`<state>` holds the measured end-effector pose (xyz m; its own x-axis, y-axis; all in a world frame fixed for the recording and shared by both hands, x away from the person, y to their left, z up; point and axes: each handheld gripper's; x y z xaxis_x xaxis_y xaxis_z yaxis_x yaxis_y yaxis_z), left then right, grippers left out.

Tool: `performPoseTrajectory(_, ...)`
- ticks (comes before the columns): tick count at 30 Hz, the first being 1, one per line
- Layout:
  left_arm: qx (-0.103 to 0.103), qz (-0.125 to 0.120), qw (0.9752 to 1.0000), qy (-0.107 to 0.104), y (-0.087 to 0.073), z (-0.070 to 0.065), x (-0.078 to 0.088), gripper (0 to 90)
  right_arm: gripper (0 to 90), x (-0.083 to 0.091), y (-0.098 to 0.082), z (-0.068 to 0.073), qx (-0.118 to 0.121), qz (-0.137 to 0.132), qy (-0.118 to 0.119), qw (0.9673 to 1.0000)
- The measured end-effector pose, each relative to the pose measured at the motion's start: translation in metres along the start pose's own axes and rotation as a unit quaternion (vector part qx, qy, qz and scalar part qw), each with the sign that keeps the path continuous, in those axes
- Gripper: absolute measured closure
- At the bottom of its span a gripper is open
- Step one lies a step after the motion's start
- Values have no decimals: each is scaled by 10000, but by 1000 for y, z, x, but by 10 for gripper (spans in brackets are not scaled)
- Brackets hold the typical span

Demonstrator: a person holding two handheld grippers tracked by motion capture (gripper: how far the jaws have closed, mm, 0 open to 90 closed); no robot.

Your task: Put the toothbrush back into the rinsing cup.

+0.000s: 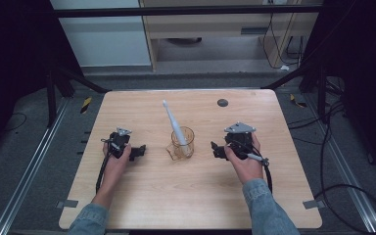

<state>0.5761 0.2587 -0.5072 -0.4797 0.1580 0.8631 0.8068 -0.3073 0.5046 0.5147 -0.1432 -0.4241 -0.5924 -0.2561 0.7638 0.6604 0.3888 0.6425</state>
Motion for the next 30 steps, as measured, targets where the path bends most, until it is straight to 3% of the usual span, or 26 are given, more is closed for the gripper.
performPoseTrajectory(22,1,-2,10000,-2,0,0,0,0,105,-11,-32,-37,-369,365,-206,9984)
performPoseTrajectory(30,4,-2,10000,-3,0,0,0,0,105,-18,-36,-48,-445,473,-293,9975)
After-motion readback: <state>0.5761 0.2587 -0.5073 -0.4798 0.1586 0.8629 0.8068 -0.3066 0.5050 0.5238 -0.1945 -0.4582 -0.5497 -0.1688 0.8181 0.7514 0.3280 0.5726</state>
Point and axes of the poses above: each handheld gripper's, and its own axes: x roughly backward along the jaws, y roughly out of its top, z roughly to its left, and after that the axes turned 15 degrees about z, right-handed
